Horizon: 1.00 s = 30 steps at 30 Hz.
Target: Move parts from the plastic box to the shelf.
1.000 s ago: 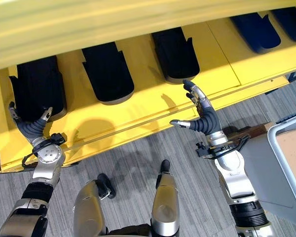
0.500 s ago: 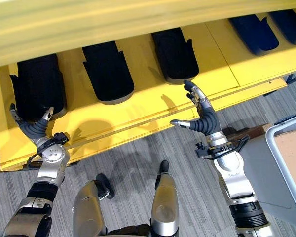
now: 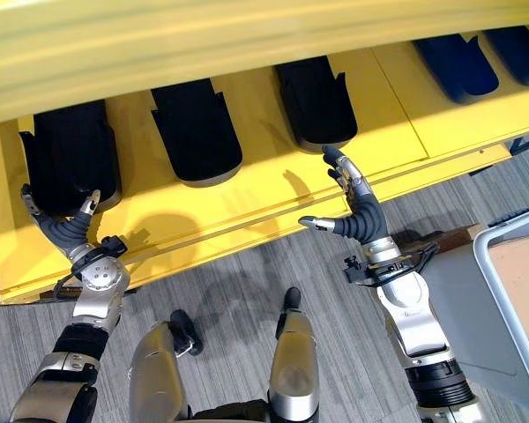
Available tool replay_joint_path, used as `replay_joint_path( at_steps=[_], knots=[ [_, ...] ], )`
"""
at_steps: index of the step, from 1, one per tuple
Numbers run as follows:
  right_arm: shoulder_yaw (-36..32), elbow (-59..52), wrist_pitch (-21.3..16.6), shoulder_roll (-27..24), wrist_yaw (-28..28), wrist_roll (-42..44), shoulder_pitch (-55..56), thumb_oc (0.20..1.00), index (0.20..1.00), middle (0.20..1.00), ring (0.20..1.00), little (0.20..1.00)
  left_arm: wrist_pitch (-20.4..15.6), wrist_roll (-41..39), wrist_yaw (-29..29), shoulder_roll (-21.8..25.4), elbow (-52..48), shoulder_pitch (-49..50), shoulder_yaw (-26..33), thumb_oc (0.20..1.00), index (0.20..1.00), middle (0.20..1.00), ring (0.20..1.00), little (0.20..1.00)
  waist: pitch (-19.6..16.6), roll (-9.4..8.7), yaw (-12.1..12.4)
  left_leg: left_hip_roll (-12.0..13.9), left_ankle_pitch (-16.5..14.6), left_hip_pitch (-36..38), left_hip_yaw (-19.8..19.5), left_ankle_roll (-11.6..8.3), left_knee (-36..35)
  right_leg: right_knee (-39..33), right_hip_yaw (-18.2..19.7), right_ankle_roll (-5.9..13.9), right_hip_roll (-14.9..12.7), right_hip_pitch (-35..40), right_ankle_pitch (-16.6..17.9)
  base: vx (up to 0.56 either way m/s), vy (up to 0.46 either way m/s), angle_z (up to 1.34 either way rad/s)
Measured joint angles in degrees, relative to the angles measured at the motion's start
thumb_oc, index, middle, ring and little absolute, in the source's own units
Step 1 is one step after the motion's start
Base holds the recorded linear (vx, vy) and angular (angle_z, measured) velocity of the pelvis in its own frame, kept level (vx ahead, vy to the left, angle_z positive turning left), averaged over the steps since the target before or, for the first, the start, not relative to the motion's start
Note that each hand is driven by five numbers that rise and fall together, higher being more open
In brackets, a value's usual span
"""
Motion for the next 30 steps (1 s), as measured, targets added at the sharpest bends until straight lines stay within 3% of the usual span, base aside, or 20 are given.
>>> replay_joint_path(
  at_steps=[30],
  knots=[
    [0.19,0.03,-0.05,1.76,-0.56,-0.01,0.09,1.0,1.0,1.0,1.0,1.0,0.07,0.67,0.61,-0.22,-0.21,-0.05,-2.03,1.0,1.0,1.0,1.0,1.0,-0.06,-0.58,0.25,-0.03,-0.1,0.47,-0.28,-0.04,0.02,-0.4,-0.44,0.1,0.0,1.05,0.12,0.0,-0.001,0.0]
  ],
)
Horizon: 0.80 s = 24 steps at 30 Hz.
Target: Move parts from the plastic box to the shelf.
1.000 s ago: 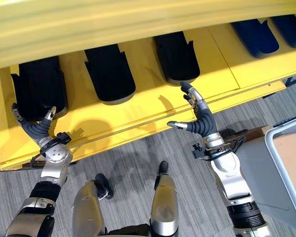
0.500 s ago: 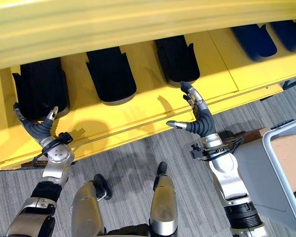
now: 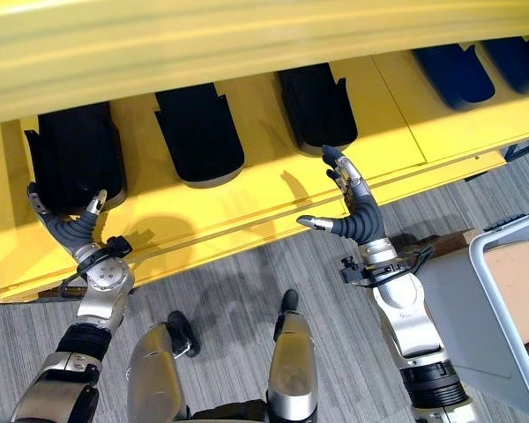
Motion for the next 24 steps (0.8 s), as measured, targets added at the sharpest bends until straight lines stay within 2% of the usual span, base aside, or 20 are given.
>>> replay_joint_path(
  at_steps=[24],
  knots=[
    [0.11,0.06,-0.57,1.98,-0.87,0.03,0.14,1.0,1.0,1.0,1.0,1.0,0.94,2.19,0.15,-0.36,-0.93,-0.17,-3.45,1.0,1.0,1.0,1.0,1.0,-0.26,-1.0,1.18,0.0,-0.37,0.33,0.06,-0.02,0.12,-0.5,-0.1,0.12,0.02,0.58,0.1,0.0,0.0,0.0]
  ],
)
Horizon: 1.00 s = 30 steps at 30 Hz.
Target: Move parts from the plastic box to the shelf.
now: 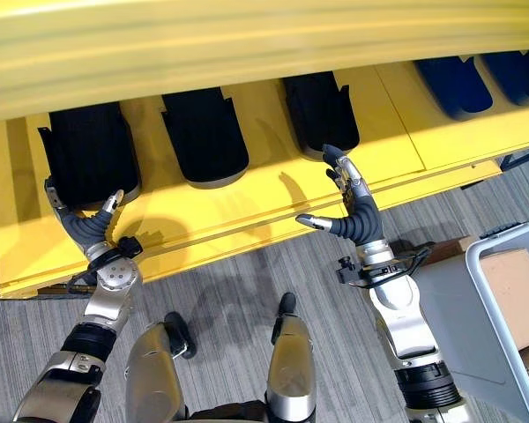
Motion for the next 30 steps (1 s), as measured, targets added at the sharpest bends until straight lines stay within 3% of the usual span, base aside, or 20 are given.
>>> replay_joint_path(
  at_steps=[3,8,15,24,30],
  knots=[
    [0.08,0.0,0.0,0.0,0.01,0.0,-0.02,1.0,1.0,1.0,1.0,1.0,0.02,1.06,1.65,-0.13,0.01,0.0,-0.01,1.0,1.0,1.0,1.0,1.0,0.0,0.0,0.07,-0.01,-0.02,-0.04,-0.04,0.08,0.01,-0.06,-0.06,0.03,0.0,0.06,0.03,0.0,0.0,0.0],
    [0.93,0.0,0.0,0.0,0.01,0.0,0.0,1.0,1.0,1.0,1.0,1.0,1.02,1.71,10.16,-0.22,0.24,0.01,0.96,1.0,1.0,1.0,1.0,1.0,-0.02,-0.03,-0.05,-0.01,-0.02,-0.04,-0.07,0.19,0.02,-0.06,-0.07,0.03,-0.01,0.06,0.02,0.0,0.0,0.0],
    [1.04,0.03,0.01,-0.01,-0.02,-0.02,-0.12,1.0,1.0,1.0,1.0,1.0,1.25,2.09,16.2,0.77,2.34,-0.13,7.36,1.0,1.0,1.0,1.0,1.0,-0.02,-0.02,0.01,-0.15,-0.01,0.01,-0.16,0.22,0.04,0.16,-0.06,0.03,-0.29,0.11,0.02,0.0,0.0,0.0],
    [2.14,0.01,0.02,-0.02,-0.05,-0.11,0.2,1.0,1.0,1.0,1.0,1.0,1.26,2.23,16.96,4.82,2.31,0.73,9.26,1.0,1.0,1.0,1.0,1.0,0.09,0.23,0.29,-1.29,0.24,0.64,-0.06,0.05,-1.19,0.37,0.0,0.07,-1.45,0.14,0.04,0.02,0.002,0.02],
    [1.85,-0.62,0.03,-0.14,0.18,-0.73,1.66,1.0,1.0,1.0,1.0,1.0,-0.09,4.07,8.68,3.97,-10.25,9.03,7.2,1.0,1.0,1.0,1.0,1.0,0.31,2.25,0.76,-2.19,2.36,1.91,0.02,-0.51,-4.96,-1.36,-1.03,-0.05,-1.54,0.98,-0.06,0.05,-0.049,0.04]
  ],
)
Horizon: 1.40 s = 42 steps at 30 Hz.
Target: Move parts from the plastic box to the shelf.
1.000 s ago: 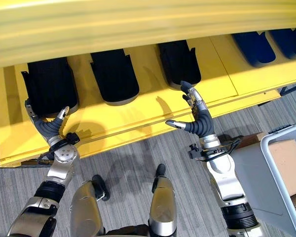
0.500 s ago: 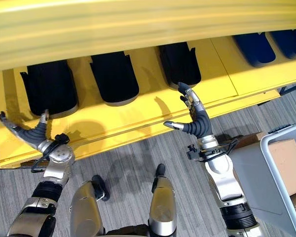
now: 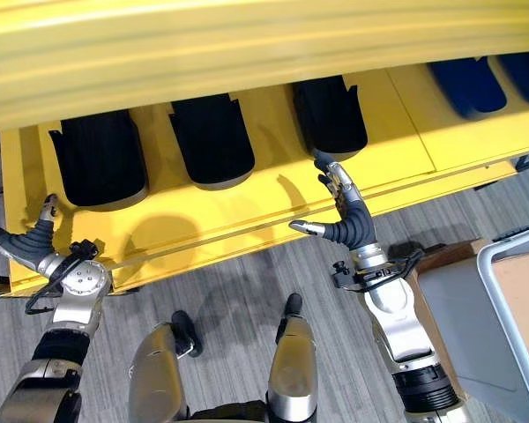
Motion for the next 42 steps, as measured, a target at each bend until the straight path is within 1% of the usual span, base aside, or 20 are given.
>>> replay_joint_path(
  at_steps=[1,2,4,5,7,9,11,12,15,18,19,23,26,29,32,33,34,37,40,42],
  knots=[
    [-0.17,0.0,0.0,-0.01,0.18,-0.12,0.16,1.0,1.0,1.0,1.0,1.0,-0.44,-1.02,-1.74,-1.05,-1.54,1.87,0.11,1.0,1.0,1.0,1.0,1.0,0.08,0.62,0.49,-0.04,0.57,0.71,0.02,-0.31,-0.88,-0.53,-0.13,-0.02,0.16,0.54,-0.01,0.06,-0.086,-0.02],
    [-0.4,0.01,0.02,-0.01,0.06,-1.31,0.24,1.0,1.0,1.0,1.0,1.0,-0.86,-3.48,-5.06,-2.25,-3.65,4.01,0.45,1.0,1.0,1.0,1.0,1.0,0.09,1.03,0.9,-0.24,1.12,1.67,0.07,-0.59,-2.29,-1.46,-0.41,-0.01,0.34,1.31,0.01,0.05,-0.097,0.01],
    [-0.86,-0.06,0.01,-0.19,0.02,-2.77,0.42,1.0,1.0,1.0,1.0,1.0,-1.21,-5.91,-9.06,-3.19,-8.36,7.89,0.45,1.0,1.0,1.0,1.0,1.0,0.05,1.71,1.14,-0.61,2.45,2.62,-0.16,-0.96,-4.74,-2.96,-1.82,-0.07,0.54,2.66,0.09,0.04,-0.088,0.14],
    [-1.31,-0.08,0.02,-0.42,0.02,-3.38,0.58,1.0,1.0,1.0,1.0,1.0,-1.24,-7.25,-11.15,-3.35,-10.96,9.59,0.5,1.0,1.0,1.0,1.0,1.0,0.05,1.92,1.77,-0.86,3.28,3.41,-0.01,-1.36,-6.37,-3.39,-2.13,-0.2,0.67,2.97,0.03,0.03,-0.095,0.15],
    [-3.15,-1.47,0.03,-0.82,-0.39,-4.71,1.69,1.0,1.0,1.0,1.0,1.0,-1.28,-9.88,-15.13,-3.51,-14.5,13.79,0.66,1.0,1.0,1.0,1.0,1.0,0.03,3.18,3.75,-0.99,5.13,5.26,-0.2,-2.15,-9.92,-4.33,-3.22,-0.79,1.3,4.29,-0.39,0.04,-0.118,0.08],
    [-3.49,-3.63,0.09,-2.4,-0.21,-5.54,2.27,1.0,1.0,1.0,1.0,1.0,-1.18,-11.97,-17.94,-3.58,-19.2,18.4,1.71,1.0,1.0,1.0,1.0,1.0,0.01,3.79,4.65,-1.22,6.55,6.76,-0.45,-2.79,-12.88,-5.61,-4.26,-1.08,2.03,5.61,-0.56,0.05,-0.134,0.13],
    [-5.94,-5.61,0.35,-3.45,-0.04,-5.53,4.87,1.0,1.0,1.0,1.0,1.0,-1.1,-13.61,-20.91,-3.58,-24.91,22.28,2.64,1.0,1.0,1.0,1.0,1.0,-0.1,4.03,5.99,-1.99,9.17,9.69,-0.91,-3.28,-17.82,-7.86,-5.98,-1.17,2.53,8.24,-0.59,0.04,-0.105,0.26],
    [-6.74,-6.2,0.74,-4.01,0.15,-5.51,5.65,1.0,1.0,1.0,1.0,1.0,-1.14,-14.06,-22.27,-3.58,-26.45,23.5,3.32,1.0,1.0,1.0,1.0,1.0,-0.3,4.31,6.27,-2.07,9.97,10.75,-1.12,-3.47,-19.49,-8.47,-6.53,-1.24,2.87,9.16,-0.64,0.02,-0.092,0.19],
    [-7.56,-6.47,1.79,-6.99,2.28,-5.56,6.48,1.0,1.0,1.0,1.0,1.0,-1.06,-14.51,-27.23,-3.56,-26.9,25.52,4.79,1.0,1.0,1.0,1.0,1.0,-1.52,6.16,7.3,-2.39,12.23,12.14,-1.59,-3.39,-23.47,-9.06,-8.06,-1.59,3.31,10.15,-1.23,0.01,-0.101,0.19],
    [-7.6,-6.47,2.44,-7.29,3.07,-5.56,6.36,1.0,1.0,1.0,1.0,1.0,-1.06,-14.51,-28.93,-3.55,-26.9,26.09,4.88,1.0,1.0,1.0,1.0,1.0,-1.7,6.18,7.35,-2.39,12.66,12.16,-1.37,-3.24,-23.87,-8.91,-8.45,-1.59,3.31,10.22,-1.48,0.0,-0.076,0.08],
    [-7.5,-6.43,3.33,-7.61,4.09,-5.59,6.53,1.0,1.0,1.0,1.0,1.0,-1.02,-15.12,-30.71,-3.57,-26.87,26.26,5.13,1.0,1.0,1.0,1.0,1.0,-2.18,6.07,7.52,-2.37,12.72,12.13,-1.46,-3.23,-23.98,-8.6,-8.7,-1.62,3.29,10.2,-1.74,0.0,-0.056,0.05],
    [-6.85,-6.32,4.84,-9.59,4.85,-5.59,6.8,1.0,1.0,1.0,1.0,1.0,-0.81,-16.81,-34.12,-3.42,-26.86,27.04,5.24,1.0,1.0,1.0,1.0,1.0,-5.03,5.76,8.33,-2.64,12.72,12.12,-1.51,-3.23,-24.13,-8.15,-9.0,-1.47,2.89,10.14,-2.12,0.0,-0.034,0.05],
    [-6.36,-6.2,5.31,-9.84,6.08,-5.56,6.56,1.0,1.0,1.0,1.0,1.0,-0.78,-19.0,-36.37,-2.5,-26.8,27.89,5.25,1.0,1.0,1.0,1.0,1.0,-6.74,4.85,8.95,-2.95,12.71,12.18,-1.66,-3.2,-24.13,-7.18,-9.17,-1.38,2.35,10.09,-2.56,0.01,-0.015,0.06],
    [-5.06,-6.2,6.1,-9.85,7.54,-5.59,6.52,1.0,1.0,1.0,1.0,1.0,0.12,-20.89,-37.67,-0.5,-26.8,27.88,5.29,1.0,1.0,1.0,1.0,1.0,-7.36,3.77,9.19,-2.99,12.47,12.12,-1.67,-2.84,-24.15,-6.99,-9.21,-1.36,2.13,10.12,-2.56,0.03,-0.011,0.04],
    [-4.22,-6.26,6.92,-10.0,10.32,-6.94,6.51,1.0,1.0,1.0,1.0,1.0,0.65,-21.16,-38.79,-0.27,-26.81,27.75,5.26,1.0,1.0,1.0,1.0,1.0,-7.85,3.06,9.07,-3.02,12.44,12.06,-1.66,-2.8,-24.2,-6.99,-9.19,-1.33,1.96,10.13,-2.52,0.01,-0.006,0.0],
    [-4.13,-6.31,7.03,-10.12,11.08,-7.39,6.51,1.0,1.0,1.0,1.0,1.0,1.02,-21.15,-38.86,-0.11,-26.81,27.65,5.22,1.0,1.0,1.0,1.0,1.0,-7.89,3.0,9.09,-3.18,12.48,12.05,-1.66,-2.84,-24.06,-6.98,-9.19,-1.33,1.97,10.13,-2.51,0.02,-0.039,0.01],
    [-3.66,-6.55,7.94,-11.52,12.16,-8.08,6.37,1.0,1.0,1.0,1.0,1.0,2.08,-21.17,-38.99,-0.02,-26.81,27.28,5.19,1.0,1.0,1.0,1.0,1.0,-7.9,2.98,9.1,-3.2,12.72,12.06,-1.67,-3.22,-24.01,-6.97,-9.21,-1.33,1.97,10.13,-2.51,0.01,-0.043,0.01],
    [-3.56,-6.53,9.42,-11.88,13.12,-8.35,6.1,1.0,1.0,1.0,1.0,1.0,3.73,-21.17,-39.7,0.83,-26.81,27.06,5.18,1.0,1.0,1.0,1.0,1.0,-7.91,2.97,9.1,-2.97,12.74,12.04,-1.77,-3.24,-23.95,-6.93,-9.27,-1.37,2.23,10.12,-2.5,0.01,-0.047,0.0],
    [-3.56,-6.53,10.01,-12.39,13.83,-8.96,6.13,1.0,1.0,1.0,1.0,1.0,4.16,-21.17,-40.12,0.84,-26.81,26.59,5.12,1.0,1.0,1.0,1.0,1.0,-7.91,2.95,9.05,-2.83,12.74,12.02,-1.78,-3.25,-23.94,-7.0,-9.28,-1.39,2.4,10.12,-2.5,0.0,-0.015,0.0],
    [-3.52,-6.53,10.05,-14.17,15.7,-9.52,6.15,1.0,1.0,1.0,1.0,1.0,4.31,-21.17,-40.09,0.91,-26.81,26.02,5.13,1.0,1.0,1.0,1.0,1.0,-7.95,2.86,8.92,-2.78,12.74,12.03,-1.78,-3.25,-23.87,-6.99,-9.27,-1.39,2.47,10.11,-2.5,0.0,-0.063,-0.02]
  ],
)
